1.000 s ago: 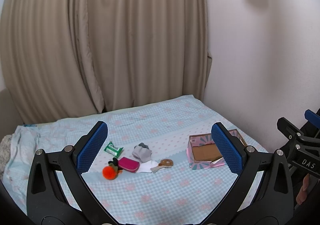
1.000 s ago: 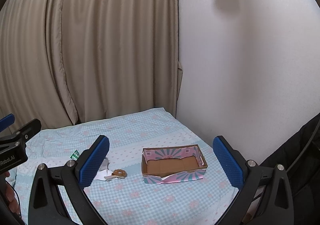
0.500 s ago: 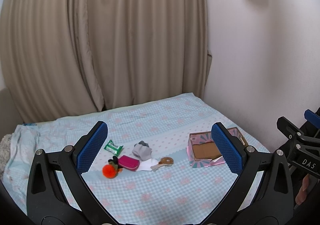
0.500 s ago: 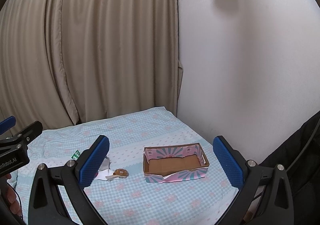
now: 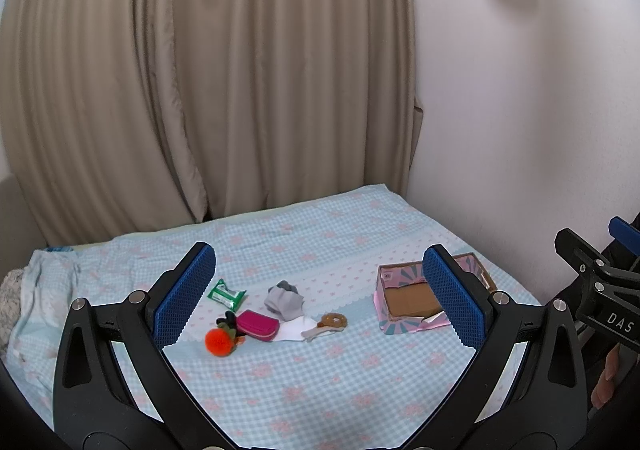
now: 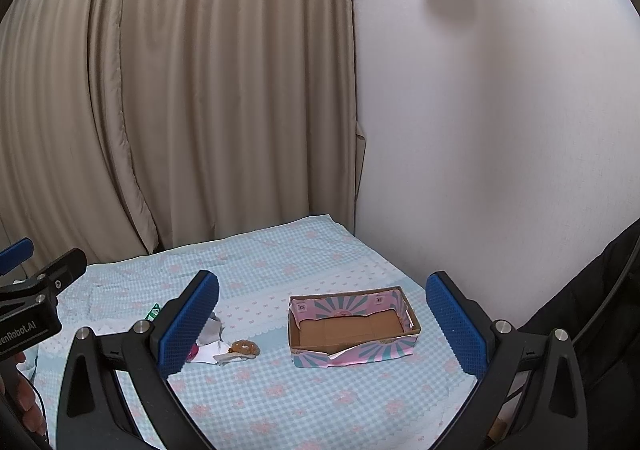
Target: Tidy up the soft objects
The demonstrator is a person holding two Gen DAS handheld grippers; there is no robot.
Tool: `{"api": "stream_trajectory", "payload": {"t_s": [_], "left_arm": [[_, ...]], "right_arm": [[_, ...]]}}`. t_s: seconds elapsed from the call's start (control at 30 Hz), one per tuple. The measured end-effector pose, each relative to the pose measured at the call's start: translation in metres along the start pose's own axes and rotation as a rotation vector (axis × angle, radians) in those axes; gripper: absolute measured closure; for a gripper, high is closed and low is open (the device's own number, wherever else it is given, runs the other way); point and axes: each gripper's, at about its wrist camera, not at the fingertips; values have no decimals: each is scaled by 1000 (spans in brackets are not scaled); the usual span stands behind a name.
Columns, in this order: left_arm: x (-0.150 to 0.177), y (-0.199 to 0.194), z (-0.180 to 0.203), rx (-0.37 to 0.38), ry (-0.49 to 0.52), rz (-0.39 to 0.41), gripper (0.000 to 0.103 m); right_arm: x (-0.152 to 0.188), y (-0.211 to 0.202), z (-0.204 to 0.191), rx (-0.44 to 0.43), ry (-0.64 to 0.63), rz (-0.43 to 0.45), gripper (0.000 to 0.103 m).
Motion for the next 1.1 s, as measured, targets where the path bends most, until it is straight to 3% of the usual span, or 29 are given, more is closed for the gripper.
{"api": "stream_trajectory", "payload": {"t_s": [1.0, 1.1], "left_arm": [[-1, 0, 6, 0, 6, -3, 0], [-4, 2, 7, 0, -15, -31, 0]], "right_arm": [[2, -2, 6, -1, 9, 16, 0], [2, 0, 7, -2, 9, 17, 0]]}}
Point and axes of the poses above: each gripper's, at about its wrist camera, not at the fingertips, and y roughly the way its jaws point, z to its right, x to its underside, and after that the axes turned 1 degree about z, right-handed
